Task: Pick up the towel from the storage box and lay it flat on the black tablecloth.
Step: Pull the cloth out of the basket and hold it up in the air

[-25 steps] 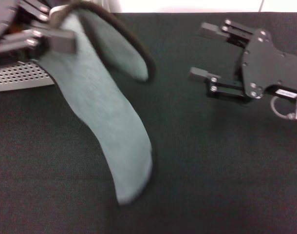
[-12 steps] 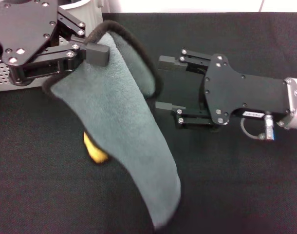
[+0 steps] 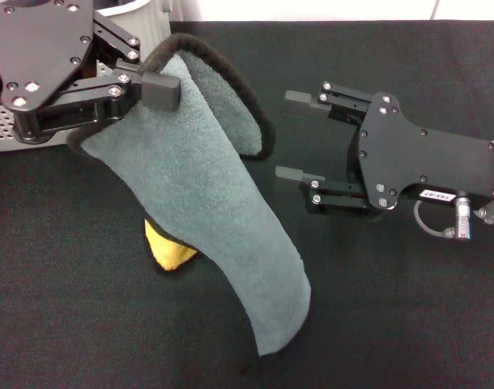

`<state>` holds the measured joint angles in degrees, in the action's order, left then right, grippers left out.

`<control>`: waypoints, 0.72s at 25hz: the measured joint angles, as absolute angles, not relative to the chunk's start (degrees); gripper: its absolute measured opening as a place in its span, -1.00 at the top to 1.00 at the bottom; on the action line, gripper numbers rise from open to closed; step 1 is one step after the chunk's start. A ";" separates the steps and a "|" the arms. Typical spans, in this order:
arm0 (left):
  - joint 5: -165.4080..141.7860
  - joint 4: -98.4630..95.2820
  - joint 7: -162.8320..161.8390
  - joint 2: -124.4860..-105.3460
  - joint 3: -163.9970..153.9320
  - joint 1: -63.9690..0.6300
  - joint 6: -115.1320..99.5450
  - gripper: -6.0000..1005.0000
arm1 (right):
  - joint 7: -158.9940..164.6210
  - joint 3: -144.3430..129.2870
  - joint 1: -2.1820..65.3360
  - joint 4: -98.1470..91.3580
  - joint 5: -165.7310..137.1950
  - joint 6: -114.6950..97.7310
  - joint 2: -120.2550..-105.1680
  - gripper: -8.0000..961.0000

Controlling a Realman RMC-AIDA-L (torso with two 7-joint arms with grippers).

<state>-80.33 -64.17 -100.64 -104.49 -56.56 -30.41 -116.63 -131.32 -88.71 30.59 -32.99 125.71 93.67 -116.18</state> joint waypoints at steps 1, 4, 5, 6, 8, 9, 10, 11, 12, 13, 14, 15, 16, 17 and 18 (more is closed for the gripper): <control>-80.34 -64.13 -100.52 -104.50 -56.63 -30.48 -116.63 0.94 | -131.33 -88.71 30.82 -32.99 125.80 93.56 -116.18 -0.50; -80.31 -64.06 -100.29 -104.54 -56.75 -30.55 -116.63 0.94 | -131.36 -88.71 31.81 -32.83 126.20 92.94 -116.18 -0.50; -80.31 -64.06 -100.29 -104.58 -56.76 -30.56 -116.63 0.94 | -131.36 -88.72 32.25 -32.59 126.28 92.71 -116.19 -0.50; -80.29 -64.08 -100.28 -104.66 -56.76 -30.55 -116.63 0.94 | -131.36 -88.73 32.58 -32.40 126.29 92.54 -116.19 -0.50; -80.24 -64.11 -100.28 -104.74 -56.78 -30.48 -116.63 0.94 | -131.39 -88.76 33.14 -32.09 126.29 92.22 -116.19 -0.50; -80.21 -64.14 -100.27 -104.78 -56.78 -30.44 -116.63 0.94 | -131.39 -88.80 33.48 -32.00 126.29 91.92 -116.19 -0.50; -80.17 -64.16 -100.25 -104.79 -56.78 -30.39 -116.63 0.94 | -131.35 -88.88 33.76 -31.99 126.28 91.41 -116.18 -0.45; -80.15 -64.17 -100.24 -104.79 -56.78 -30.37 -116.63 0.94 | -131.29 -88.97 33.96 -31.99 126.22 90.96 -116.19 -0.41; -80.11 -64.18 -100.23 -104.81 -56.77 -30.33 -116.63 0.94 | -131.26 -89.03 34.11 -31.98 126.10 90.38 -116.19 -0.36; -80.07 -64.19 -100.21 -104.91 -56.78 -30.33 -116.63 0.94 | -131.28 -89.12 34.17 -31.98 126.04 89.97 -116.19 -0.31; -80.05 -64.19 -100.20 -104.99 -56.76 -30.33 -116.63 0.94 | -131.33 -89.18 34.17 -31.98 126.00 89.65 -116.19 -0.27; -80.03 -64.19 -100.20 -105.09 -56.71 -30.35 -116.63 0.94 | -131.41 -89.34 34.18 -31.98 125.95 89.39 -116.19 -0.16; -80.00 -64.20 -100.20 -105.21 -56.63 -30.40 -116.63 0.94 | -131.49 -89.49 34.19 -31.99 125.89 89.13 -116.19 -0.06; -79.99 -64.20 -100.20 -105.25 -56.59 -30.43 -116.63 0.94 | -131.49 -89.65 34.20 -31.98 125.84 88.95 -116.19 0.04; -79.98 -64.21 -100.19 -105.28 -56.57 -30.47 -116.63 0.93 | -131.51 -89.76 34.22 -31.98 125.84 88.79 -116.19 0.15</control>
<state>-79.98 -64.21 -100.19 -105.28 -56.57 -30.47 -116.63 -131.51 -89.76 34.22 -31.98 125.84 88.79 -116.19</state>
